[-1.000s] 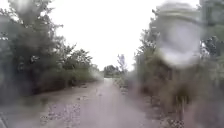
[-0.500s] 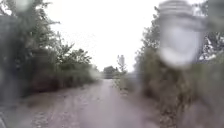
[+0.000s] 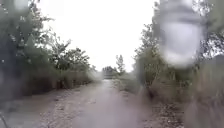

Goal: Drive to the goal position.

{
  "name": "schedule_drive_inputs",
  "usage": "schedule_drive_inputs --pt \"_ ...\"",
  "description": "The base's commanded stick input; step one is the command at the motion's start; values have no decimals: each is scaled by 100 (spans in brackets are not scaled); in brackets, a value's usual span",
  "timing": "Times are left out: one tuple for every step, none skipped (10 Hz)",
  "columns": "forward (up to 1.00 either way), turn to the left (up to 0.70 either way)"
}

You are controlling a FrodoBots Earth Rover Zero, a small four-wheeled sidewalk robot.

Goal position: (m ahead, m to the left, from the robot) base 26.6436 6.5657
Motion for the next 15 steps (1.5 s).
schedule_drive_inputs --pt "70 0" --pt "70 0" --pt "70 0" --pt "70 0" --pt "70 0" --pt "70 0" --pt "70 0" --pt "70 0" --pt "70 0" --pt "70 0" --pt "70 0" --pt "70 0" --pt "70 0" --pt "70 0" --pt "70 0"
